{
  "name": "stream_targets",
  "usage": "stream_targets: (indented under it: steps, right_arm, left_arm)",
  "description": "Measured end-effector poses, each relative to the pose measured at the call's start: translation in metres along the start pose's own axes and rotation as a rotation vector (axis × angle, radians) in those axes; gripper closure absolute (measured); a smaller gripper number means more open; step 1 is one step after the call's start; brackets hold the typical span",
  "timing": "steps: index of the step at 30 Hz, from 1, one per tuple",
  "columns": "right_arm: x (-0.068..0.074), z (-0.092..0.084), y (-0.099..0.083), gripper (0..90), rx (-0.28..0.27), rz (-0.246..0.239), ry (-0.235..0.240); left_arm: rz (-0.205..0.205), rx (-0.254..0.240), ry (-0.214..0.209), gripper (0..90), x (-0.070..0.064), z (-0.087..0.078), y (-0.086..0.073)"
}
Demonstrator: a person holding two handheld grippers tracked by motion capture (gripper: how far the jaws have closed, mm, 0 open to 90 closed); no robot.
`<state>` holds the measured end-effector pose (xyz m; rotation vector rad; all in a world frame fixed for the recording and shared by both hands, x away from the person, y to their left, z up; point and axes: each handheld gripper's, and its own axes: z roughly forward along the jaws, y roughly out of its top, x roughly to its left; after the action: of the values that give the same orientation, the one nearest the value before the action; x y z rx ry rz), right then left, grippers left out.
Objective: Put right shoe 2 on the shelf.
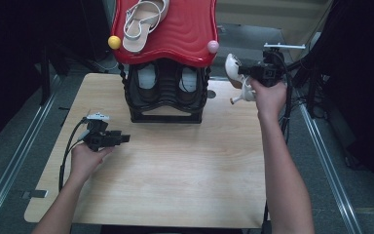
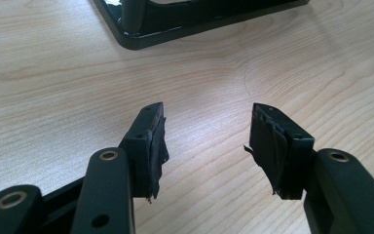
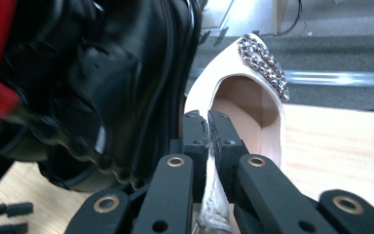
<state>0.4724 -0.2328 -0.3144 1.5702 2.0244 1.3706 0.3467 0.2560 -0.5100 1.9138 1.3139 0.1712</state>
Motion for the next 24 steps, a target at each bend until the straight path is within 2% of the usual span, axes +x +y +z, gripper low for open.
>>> stream_targets:
  steps: [10, 24]
  right_arm:
    - [0.015, -0.020, 0.034, 88.1, -0.020, 0.003, 0.007]
    - [0.051, -0.043, 0.084, 88.1, -0.054, -0.054, -0.010]
  left_arm:
    - [-0.001, 0.006, 0.002, 47.7, -0.001, 0.002, 0.000]
    - [0.002, 0.028, -0.013, 47.9, -0.002, 0.003, -0.001]
